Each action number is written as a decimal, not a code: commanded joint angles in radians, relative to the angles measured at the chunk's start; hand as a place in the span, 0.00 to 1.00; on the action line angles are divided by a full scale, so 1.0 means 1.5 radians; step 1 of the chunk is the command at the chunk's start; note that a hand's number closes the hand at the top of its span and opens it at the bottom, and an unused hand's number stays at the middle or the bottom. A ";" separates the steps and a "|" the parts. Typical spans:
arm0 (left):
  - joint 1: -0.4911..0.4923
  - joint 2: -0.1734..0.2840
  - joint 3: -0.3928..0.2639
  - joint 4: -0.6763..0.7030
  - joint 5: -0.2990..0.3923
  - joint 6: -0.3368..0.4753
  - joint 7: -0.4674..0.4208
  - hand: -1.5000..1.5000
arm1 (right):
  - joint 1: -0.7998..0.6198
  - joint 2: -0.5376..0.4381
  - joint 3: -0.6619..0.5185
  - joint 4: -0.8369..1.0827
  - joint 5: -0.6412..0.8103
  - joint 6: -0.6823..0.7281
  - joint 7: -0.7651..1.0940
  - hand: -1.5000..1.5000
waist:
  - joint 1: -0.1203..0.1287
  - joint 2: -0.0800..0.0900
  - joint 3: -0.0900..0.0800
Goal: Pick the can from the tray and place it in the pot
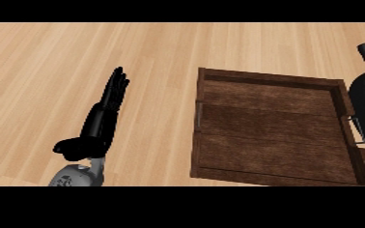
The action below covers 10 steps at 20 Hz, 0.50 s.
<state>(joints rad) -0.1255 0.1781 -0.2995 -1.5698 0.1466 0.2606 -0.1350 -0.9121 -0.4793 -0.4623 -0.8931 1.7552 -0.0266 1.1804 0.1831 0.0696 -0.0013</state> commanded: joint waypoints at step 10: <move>-0.003 0.006 0.030 0.008 0.011 0.005 0.014 0.50 | -0.115 -0.010 -0.083 0.142 0.148 0.005 0.204 1.00 | -0.040 -0.021 0.001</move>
<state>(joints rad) -0.1222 0.1761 -0.2796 -1.5532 0.1484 0.2722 -0.1278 -1.0277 -0.5124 -0.5665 -0.7247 1.9239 -0.0238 1.2307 0.1411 0.0495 0.0010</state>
